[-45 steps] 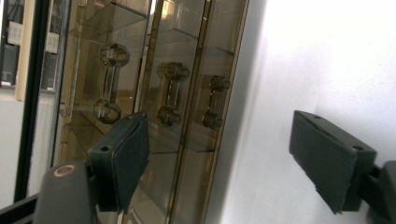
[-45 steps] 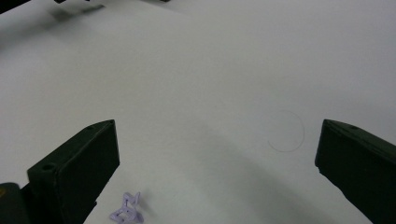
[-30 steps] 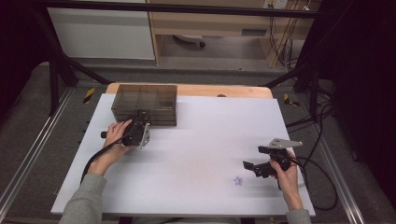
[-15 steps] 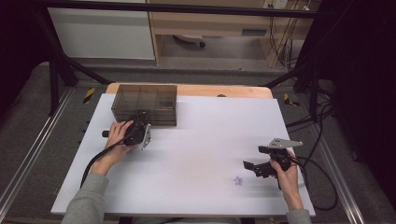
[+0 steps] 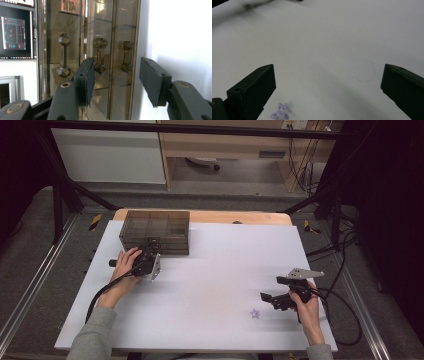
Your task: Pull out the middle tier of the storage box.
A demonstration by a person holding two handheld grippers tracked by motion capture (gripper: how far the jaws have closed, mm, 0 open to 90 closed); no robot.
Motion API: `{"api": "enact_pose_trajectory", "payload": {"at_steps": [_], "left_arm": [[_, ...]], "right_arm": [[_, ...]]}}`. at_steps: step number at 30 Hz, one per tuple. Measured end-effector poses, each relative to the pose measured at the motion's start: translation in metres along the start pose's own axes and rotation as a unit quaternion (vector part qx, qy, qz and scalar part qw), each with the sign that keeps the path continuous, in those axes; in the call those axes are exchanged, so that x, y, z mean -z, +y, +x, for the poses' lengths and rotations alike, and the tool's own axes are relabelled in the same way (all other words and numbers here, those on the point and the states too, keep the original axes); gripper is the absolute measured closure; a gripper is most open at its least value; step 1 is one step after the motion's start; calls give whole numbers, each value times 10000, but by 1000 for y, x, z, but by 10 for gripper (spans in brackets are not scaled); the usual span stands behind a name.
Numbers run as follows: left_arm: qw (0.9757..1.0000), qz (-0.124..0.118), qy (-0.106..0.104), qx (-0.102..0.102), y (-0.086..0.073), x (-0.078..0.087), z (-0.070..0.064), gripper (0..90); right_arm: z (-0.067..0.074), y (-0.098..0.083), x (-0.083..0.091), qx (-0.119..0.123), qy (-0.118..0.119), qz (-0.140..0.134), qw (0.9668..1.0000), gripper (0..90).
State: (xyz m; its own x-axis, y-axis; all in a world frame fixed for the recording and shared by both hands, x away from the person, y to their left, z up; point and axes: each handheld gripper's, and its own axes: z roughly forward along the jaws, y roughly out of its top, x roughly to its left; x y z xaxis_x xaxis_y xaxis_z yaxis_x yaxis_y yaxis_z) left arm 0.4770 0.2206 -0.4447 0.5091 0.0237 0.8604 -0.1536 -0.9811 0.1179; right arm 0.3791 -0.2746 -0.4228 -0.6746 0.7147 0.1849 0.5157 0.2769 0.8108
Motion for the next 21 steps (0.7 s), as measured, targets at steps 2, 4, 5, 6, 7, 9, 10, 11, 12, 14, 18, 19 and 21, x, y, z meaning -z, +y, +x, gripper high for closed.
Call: {"api": "enact_pose_trajectory", "payload": {"at_steps": [2, 4, 5, 6, 7, 9, 10, 11, 12, 14, 18, 19, 21], "left_arm": [[10000, 12, 28, -36, 0, 0, 0, 480], [9999, 25, 76, -76, 0, 0, 0, 501], [9999, 53, 94, -104, 1, 0, 0, 511], [9998, 69, 112, -127, 1, 0, 0, 517], [9998, 78, 136, -148, 1, 0, -1, 524], [9997, 85, 161, -152, 2, 0, -1, 540], [9996, 54, 182, -223, 2, 0, 0, 545], [9995, 61, 194, -248, 2, 0, 0, 551], [9994, 63, 204, -265, 2, 0, 0, 555], [9994, 48, 222, -253, 2, 0, 1, 571], [9992, 46, 259, -296, 2, 0, 0, 593], [9992, 53, 264, -309, 2, 0, 0, 597], [9990, 57, 291, -337, 2, 0, 0, 603]], "right_arm": [[0, 0, 0, 11, 0, 7, 10000, 5], [0, 0, -1, 4, -1, 8, 10000, 5], [0, 0, -1, 1, -1, 6, 10000, 5], [0, 0, -1, 3, 0, 6, 10000, 5], [0, 0, -1, 6, -2, 8, 10000, 5], [0, 0, 0, -1, 2, 11, 10000, 5], [0, 0, 0, 9, -1, 8, 10000, 5], [0, 0, 0, 1, 2, 8, 10000, 5], [0, 0, 0, 1, 2, 8, 10000, 5], [0, 0, 0, 1, 2, 9, 10000, 5], [0, 0, 0, 3, -4, -4, 10000, 5], [0, 0, 0, 1, -5, -6, 10000, 5], [0, 0, 0, -2, -1, -4, 10000, 5]]}}
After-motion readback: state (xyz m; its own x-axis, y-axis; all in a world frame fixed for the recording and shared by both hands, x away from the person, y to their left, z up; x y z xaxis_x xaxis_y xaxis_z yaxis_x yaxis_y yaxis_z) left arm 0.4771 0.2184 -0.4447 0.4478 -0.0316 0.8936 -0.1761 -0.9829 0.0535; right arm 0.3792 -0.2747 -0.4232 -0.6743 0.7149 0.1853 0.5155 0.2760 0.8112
